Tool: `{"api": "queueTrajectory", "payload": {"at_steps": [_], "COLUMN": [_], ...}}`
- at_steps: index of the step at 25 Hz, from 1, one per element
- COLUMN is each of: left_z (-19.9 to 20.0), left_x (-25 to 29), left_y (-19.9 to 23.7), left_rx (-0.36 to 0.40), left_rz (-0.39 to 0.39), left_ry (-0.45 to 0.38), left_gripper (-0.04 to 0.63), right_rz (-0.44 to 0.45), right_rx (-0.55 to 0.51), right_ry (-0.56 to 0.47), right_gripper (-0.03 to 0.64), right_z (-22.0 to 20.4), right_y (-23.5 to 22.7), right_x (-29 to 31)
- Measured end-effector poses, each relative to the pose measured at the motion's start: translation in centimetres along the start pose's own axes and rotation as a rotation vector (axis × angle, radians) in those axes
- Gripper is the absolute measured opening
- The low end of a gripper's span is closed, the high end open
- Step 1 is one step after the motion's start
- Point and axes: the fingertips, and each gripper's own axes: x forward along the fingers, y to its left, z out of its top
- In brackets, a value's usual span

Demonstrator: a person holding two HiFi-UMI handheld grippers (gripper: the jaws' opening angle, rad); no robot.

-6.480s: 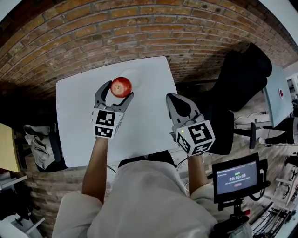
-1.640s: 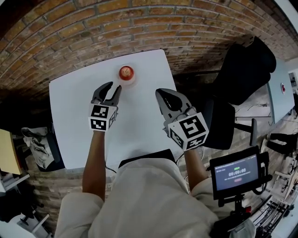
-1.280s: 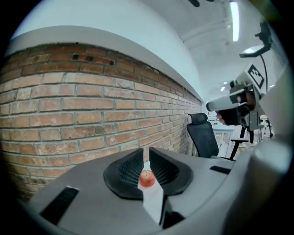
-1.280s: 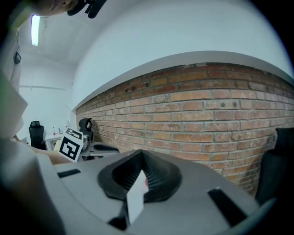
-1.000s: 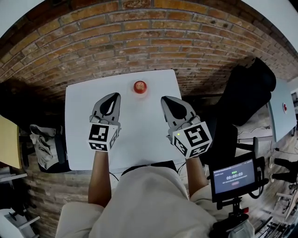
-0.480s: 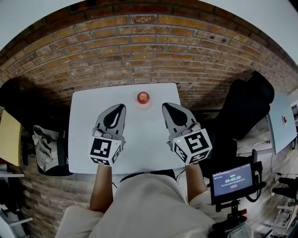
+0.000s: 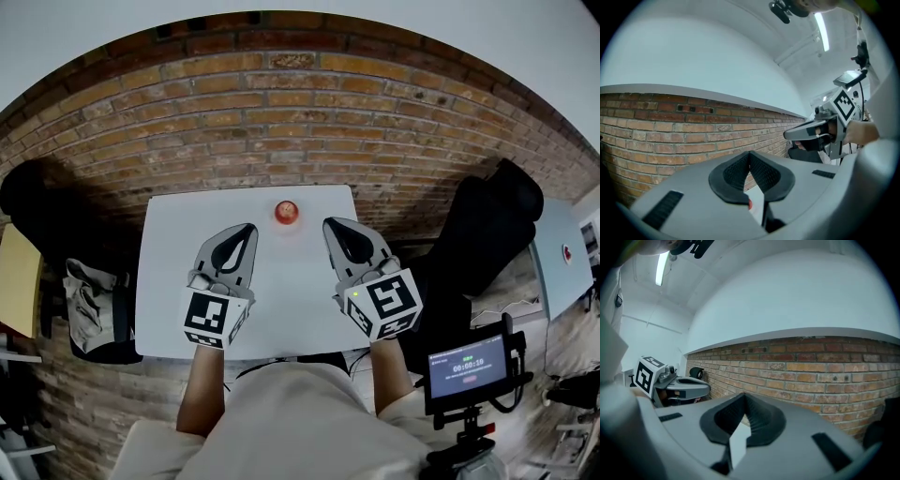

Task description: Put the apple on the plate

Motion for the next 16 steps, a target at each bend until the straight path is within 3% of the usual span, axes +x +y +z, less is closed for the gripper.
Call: {"api": "queueTrajectory", "payload": {"at_steps": [16], "left_z": [-0.3], "left_x": [1.4], "left_y": [-1.8], "left_rx": [0.039], "left_rz": [-0.026], "left_ry": [-0.009], "left_gripper": [0.008], "right_rz": [-0.012], "right_rx": [0.010], "right_ry": [0.003], "right_gripper": [0.003], "right_z": [-0.9], "right_y": [-0.8], "right_x": [0.0]}}
